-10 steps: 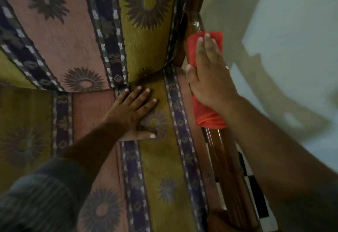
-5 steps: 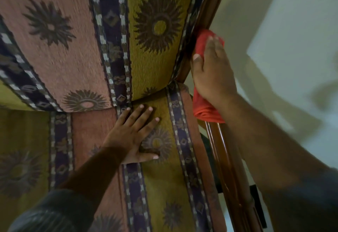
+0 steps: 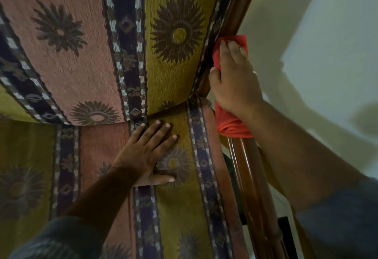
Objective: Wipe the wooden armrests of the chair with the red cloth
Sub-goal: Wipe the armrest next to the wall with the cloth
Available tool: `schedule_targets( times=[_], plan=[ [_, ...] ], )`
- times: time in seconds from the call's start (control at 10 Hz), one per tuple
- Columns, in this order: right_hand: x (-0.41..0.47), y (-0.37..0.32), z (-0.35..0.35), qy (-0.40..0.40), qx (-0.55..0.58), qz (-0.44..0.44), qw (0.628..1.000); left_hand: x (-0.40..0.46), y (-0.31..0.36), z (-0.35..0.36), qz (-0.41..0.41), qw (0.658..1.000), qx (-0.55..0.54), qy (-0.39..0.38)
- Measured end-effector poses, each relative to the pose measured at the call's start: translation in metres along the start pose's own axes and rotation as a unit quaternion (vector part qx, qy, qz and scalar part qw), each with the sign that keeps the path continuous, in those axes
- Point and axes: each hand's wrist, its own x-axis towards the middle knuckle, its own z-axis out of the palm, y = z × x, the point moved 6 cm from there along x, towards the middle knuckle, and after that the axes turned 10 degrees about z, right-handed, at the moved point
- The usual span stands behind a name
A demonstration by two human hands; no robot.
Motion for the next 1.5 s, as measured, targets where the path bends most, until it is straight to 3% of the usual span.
schedule_targets(
  times=[0.1,0.2,0.3,0.7,0.9,1.1,1.2,1.4,1.5],
  plan=[
    [0.000,0.016,-0.002,0.003,0.090,0.137,0.986,-0.001,0.001,-0.002,0.002,1.000,0.004,0.004],
    [-0.013,0.009,-0.005,0.018,0.052,0.072,0.996,-0.001,0.001,-0.002,0.002,1.000,0.000,0.008],
    [-0.014,-0.007,-0.001,0.023,-0.037,-0.056,0.997,0.000,0.000,0.002,0.002,1.000,0.000,0.013],
    [-0.004,-0.004,-0.003,0.007,-0.005,0.040,0.999,-0.001,-0.001,0.004,0.001,1.000,-0.015,0.010],
    [-0.014,0.002,0.000,-0.049,-0.048,-0.062,0.996,-0.002,-0.002,0.003,0.004,1.000,-0.018,0.022],
    [0.001,-0.004,-0.001,-0.036,-0.021,-0.030,0.999,-0.003,-0.003,0.000,0.004,1.000,-0.007,0.023],
    [-0.003,0.003,0.002,-0.029,0.004,0.034,0.999,-0.003,-0.002,-0.001,0.005,1.000,0.000,0.021],
    [-0.008,-0.006,0.002,-0.009,-0.098,-0.075,0.992,-0.002,-0.001,0.000,0.002,1.000,0.011,0.014],
    [-0.004,-0.006,0.002,-0.025,-0.080,-0.064,0.994,-0.001,-0.001,0.001,0.001,1.000,0.014,0.011]
  ],
)
